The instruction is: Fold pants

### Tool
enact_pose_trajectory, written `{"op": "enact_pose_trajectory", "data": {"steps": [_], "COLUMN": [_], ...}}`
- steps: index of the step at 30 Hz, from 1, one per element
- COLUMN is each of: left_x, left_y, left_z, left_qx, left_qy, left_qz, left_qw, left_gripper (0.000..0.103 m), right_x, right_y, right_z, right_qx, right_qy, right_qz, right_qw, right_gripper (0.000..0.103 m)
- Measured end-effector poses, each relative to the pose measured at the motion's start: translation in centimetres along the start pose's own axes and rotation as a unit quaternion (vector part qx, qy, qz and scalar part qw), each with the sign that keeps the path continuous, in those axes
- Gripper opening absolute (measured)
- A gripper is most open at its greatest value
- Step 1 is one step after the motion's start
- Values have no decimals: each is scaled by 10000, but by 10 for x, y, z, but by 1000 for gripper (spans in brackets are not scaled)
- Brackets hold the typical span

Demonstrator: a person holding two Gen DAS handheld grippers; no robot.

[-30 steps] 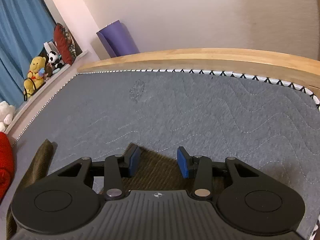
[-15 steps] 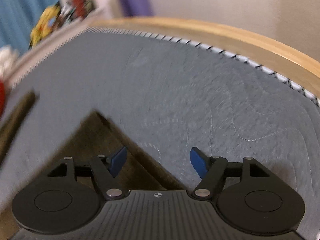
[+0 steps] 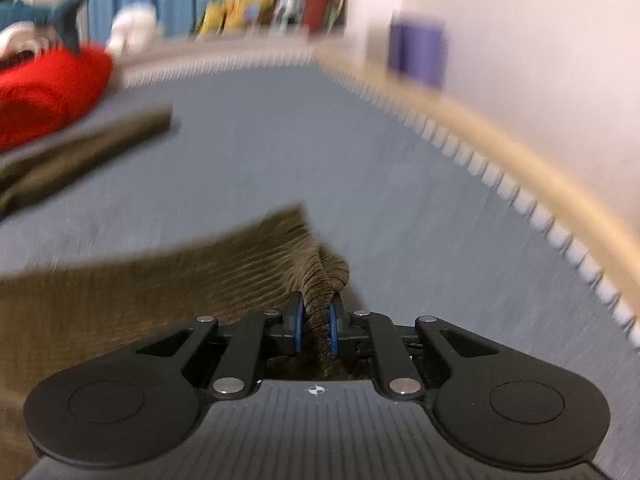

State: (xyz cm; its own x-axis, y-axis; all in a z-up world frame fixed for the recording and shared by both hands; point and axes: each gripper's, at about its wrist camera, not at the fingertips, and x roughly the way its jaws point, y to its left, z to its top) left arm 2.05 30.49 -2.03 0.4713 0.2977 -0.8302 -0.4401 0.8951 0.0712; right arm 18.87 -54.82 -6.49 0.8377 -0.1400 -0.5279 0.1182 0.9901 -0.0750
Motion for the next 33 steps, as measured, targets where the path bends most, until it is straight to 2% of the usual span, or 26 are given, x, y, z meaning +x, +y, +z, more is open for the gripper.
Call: {"op": "enact_pose_trajectory", "data": {"steps": [2, 6, 8, 9, 10, 13, 16, 20, 21, 23, 25, 26, 29, 30, 31, 32, 33], "left_x": [0, 1, 1, 0, 0, -1, -4, -14, -19, -33, -46, -51, -60, -64, -67, -70, -72], "left_y": [-4, -6, -2, -1, 0, -1, 2, 6, 7, 8, 4, 1, -21, -37, -52, -70, -87], "left_z": [-2, -3, -4, -3, -3, -3, -1, 0, 0, 1, 1, 0, -8, -14, -21, -29, -38], "left_qx": [58, 174, 82, 56, 48, 28, -124, -397, -461, -513, -420, -380, 51, 357, 651, 979, 1289], "left_qy": [44, 11, 40, 42, 38, 43, 49, -74, -181, -522, -865, -990, -1115, -1175, -1213, -1220, -1168], "left_qz": [-82, 7, -63, -86, -92, -91, -115, -126, -97, 207, 360, 198, -790, -1162, -1423, -1714, -2010], "left_qw": [9999, 9998, 9999, 9999, 9999, 9999, 9998, 9991, 9987, 9971, 9947, 9942, 9906, 9856, 9802, 9727, 9640], "left_gripper": [90, 91, 91, 91, 91, 91, 91, 91, 91, 91, 91, 91, 90, 89, 83, 74, 68], "right_x": [-5, 11, 7, 0, -9, -28, -35, -37, -40, -37, -36, -36, -31, -33, -35, -36, -36], "right_y": [-2, 0, -8, -18, -31, -72, -98, -102, -100, -97, -91, -88, -75, -74, -72, -69, -70], "right_z": [8, 1, 1, 2, 2, -6, -21, -32, -34, -32, -28, -26, -22, -23, -22, -20, -19], "right_qx": [227, 396, 539, 796, 1181, 2333, 3199, 3510, 3537, 3567, 3532, 3492, 3364, 3355, 3318, 3276, 3273], "right_qy": [-242, 315, 327, 223, 78, 95, 397, 774, 856, 1084, 1299, 1370, 1473, 1482, 1473, 1432, 1315], "right_qz": [-418, -933, -1484, -1665, -1738, -1618, -1063, -558, -437, -264, -264, -291, -299, -310, -431, -537, -584], "right_qw": [9986, 9944, 9869, 9826, 9776, 9588, 9406, 9315, 9304, 9275, 9261, 9265, 9297, 9298, 9308, 9324, 9339], "right_gripper": [13, 23, 37, 59, 67, 67, 67, 67, 67, 67, 67, 67, 61, 51, 41, 36, 22]}}
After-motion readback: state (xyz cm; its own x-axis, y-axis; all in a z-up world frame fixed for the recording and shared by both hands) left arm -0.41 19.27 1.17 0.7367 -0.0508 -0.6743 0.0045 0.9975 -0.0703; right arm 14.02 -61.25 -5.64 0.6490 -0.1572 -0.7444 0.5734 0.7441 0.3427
